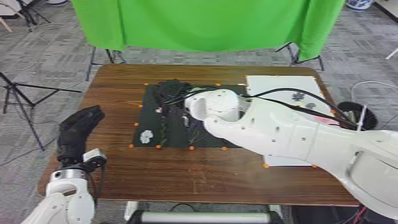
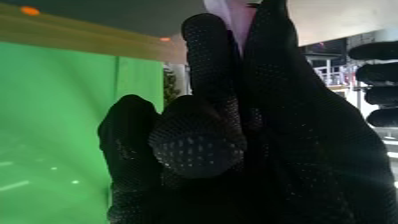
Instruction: Arrange flowers
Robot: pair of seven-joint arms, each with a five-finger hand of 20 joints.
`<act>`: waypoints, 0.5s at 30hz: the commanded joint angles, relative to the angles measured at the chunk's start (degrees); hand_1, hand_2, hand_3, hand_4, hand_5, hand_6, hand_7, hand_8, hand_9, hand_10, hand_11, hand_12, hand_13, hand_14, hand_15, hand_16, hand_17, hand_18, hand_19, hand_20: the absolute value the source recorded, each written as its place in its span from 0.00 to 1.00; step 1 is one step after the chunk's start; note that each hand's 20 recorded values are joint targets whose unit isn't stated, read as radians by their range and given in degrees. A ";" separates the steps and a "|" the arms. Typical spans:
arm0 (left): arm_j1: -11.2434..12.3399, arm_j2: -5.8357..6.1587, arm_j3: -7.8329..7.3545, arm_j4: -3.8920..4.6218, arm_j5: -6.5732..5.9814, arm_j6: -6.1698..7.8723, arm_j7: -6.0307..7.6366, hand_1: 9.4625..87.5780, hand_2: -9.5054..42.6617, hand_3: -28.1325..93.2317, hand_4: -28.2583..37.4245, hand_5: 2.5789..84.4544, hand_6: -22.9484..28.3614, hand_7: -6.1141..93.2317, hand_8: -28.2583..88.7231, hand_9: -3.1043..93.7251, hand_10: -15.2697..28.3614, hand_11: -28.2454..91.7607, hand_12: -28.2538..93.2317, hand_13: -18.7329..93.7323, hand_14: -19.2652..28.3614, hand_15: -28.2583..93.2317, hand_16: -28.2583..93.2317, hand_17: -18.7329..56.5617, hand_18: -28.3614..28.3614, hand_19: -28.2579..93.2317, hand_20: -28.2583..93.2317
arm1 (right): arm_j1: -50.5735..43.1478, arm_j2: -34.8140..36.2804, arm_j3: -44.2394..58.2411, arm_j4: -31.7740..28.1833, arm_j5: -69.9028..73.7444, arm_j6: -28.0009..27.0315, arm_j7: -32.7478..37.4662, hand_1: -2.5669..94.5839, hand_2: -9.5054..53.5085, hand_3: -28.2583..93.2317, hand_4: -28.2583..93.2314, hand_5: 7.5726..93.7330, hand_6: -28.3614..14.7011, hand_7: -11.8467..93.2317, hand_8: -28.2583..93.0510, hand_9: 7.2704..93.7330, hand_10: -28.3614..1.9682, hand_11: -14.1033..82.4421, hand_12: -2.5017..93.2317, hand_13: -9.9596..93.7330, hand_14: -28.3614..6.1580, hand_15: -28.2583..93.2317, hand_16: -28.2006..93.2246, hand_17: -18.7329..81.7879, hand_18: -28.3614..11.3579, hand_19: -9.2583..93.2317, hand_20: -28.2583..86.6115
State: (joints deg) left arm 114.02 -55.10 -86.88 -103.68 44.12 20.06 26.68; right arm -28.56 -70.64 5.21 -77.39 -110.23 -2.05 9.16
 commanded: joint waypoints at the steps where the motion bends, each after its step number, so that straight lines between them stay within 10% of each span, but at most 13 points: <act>1: -1.00 -0.92 -0.09 1.48 1.40 -2.81 0.00 0.49 0.19 0.74 0.24 0.62 0.48 0.24 0.25 0.54 0.62 0.40 0.33 0.55 0.68 0.38 0.22 0.48 0.67 0.32 0.42 | 0.20 -2.99 -0.31 2.65 -0.96 0.02 1.76 0.64 0.00 0.79 0.04 0.78 0.76 0.41 0.23 0.93 0.66 0.19 0.35 0.97 0.77 0.75 0.48 0.81 0.38 1.00 0.79; 8: -0.25 -1.72 -1.99 2.00 1.87 -4.87 -0.40 0.47 0.16 0.76 0.25 0.62 0.48 0.25 0.18 0.53 0.62 0.39 0.34 0.54 0.68 0.37 0.24 0.47 0.67 0.31 0.42 | -0.06 -3.82 -0.88 3.77 -0.93 -0.22 2.49 0.63 0.00 0.79 0.04 0.77 0.77 0.41 0.23 0.92 0.67 0.19 0.35 0.96 0.76 0.75 0.48 0.80 0.39 1.00 0.79; 9: -0.82 -0.58 1.00 0.59 1.34 -0.97 0.18 0.47 0.15 0.76 0.25 0.62 0.48 0.25 0.18 0.53 0.62 0.39 0.34 0.54 0.68 0.36 0.24 0.47 0.67 0.31 0.42 | -0.18 -3.92 -0.71 3.87 -1.03 -0.68 2.43 0.62 0.00 0.79 0.04 0.76 0.77 0.42 0.22 0.91 0.67 0.19 0.35 0.96 0.76 0.76 0.48 0.80 0.38 1.00 0.79; 15: -0.85 -0.87 1.19 0.53 1.53 -0.85 0.12 0.46 0.15 0.76 0.25 0.62 0.48 0.25 0.18 0.53 0.61 0.39 0.34 0.54 0.69 0.36 0.24 0.47 0.67 0.31 0.42 | -0.56 -4.47 -0.64 4.78 -0.96 -0.41 2.89 0.62 0.00 0.79 0.05 0.74 0.78 0.41 0.22 0.90 0.68 0.18 0.34 0.96 0.76 0.76 0.48 0.80 0.38 1.00 0.79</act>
State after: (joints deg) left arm 113.35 -56.26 -88.10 -102.16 45.61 16.43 26.64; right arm -29.01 -74.12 4.52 -73.48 -110.33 -2.24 11.34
